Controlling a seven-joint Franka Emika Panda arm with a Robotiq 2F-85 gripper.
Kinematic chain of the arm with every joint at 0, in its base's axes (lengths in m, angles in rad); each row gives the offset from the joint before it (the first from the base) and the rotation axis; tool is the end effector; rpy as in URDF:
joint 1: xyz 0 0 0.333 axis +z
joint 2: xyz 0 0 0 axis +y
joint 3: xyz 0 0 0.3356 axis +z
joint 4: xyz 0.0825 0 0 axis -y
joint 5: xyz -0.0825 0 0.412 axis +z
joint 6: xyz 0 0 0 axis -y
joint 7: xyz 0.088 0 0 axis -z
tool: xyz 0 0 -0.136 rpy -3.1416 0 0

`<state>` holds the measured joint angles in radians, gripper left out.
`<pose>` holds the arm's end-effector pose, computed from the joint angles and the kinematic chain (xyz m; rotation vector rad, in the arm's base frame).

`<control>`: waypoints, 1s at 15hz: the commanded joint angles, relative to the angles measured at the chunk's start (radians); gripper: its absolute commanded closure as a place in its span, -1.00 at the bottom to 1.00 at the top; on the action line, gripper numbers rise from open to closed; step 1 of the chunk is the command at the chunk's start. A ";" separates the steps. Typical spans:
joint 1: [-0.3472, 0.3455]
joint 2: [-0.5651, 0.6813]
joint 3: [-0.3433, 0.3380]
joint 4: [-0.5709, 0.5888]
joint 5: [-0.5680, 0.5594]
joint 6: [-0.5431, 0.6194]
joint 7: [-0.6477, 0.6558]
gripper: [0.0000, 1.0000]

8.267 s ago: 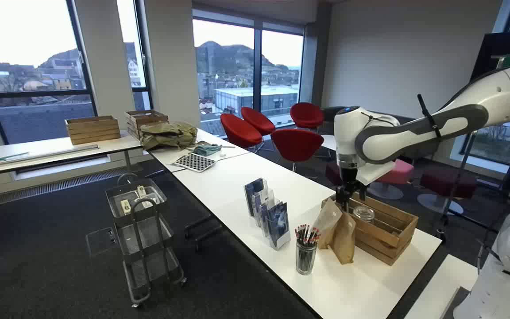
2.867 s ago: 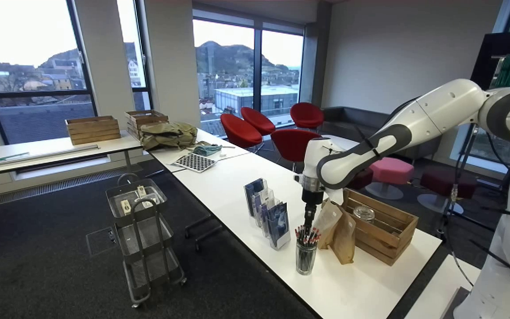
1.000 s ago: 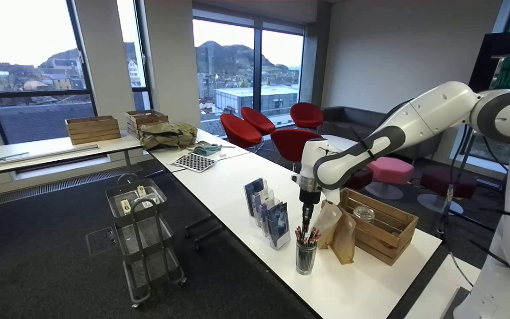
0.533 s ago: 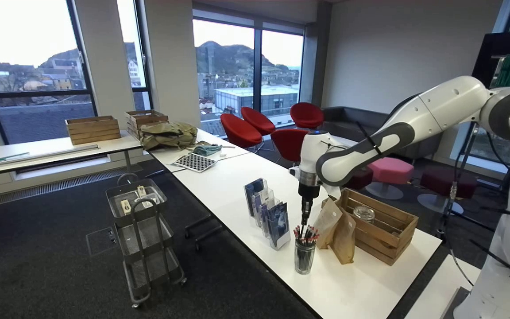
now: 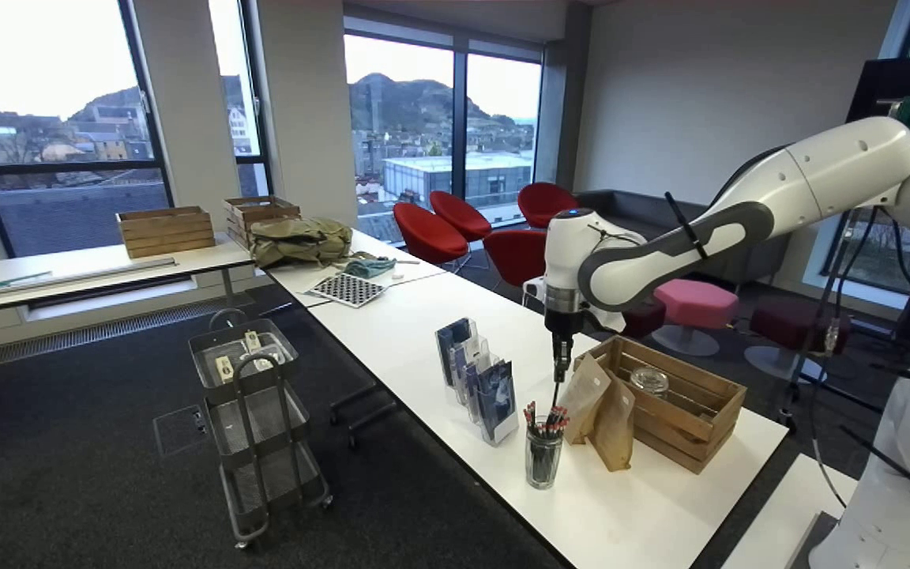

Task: Take one of the pencils out of the cup

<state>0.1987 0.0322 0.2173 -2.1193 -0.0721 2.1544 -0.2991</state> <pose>0.5247 0.2263 0.3735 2.8713 1.1379 0.0107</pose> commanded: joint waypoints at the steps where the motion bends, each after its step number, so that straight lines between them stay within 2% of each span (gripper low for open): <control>1: 0.011 -0.073 0.005 0.001 -0.038 -0.069 0.020 0.97; 15: 0.035 -0.259 0.022 -0.015 -0.052 -0.181 0.030 0.97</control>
<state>0.2247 -0.1687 0.2387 -2.1190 -0.0932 2.0104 -0.2980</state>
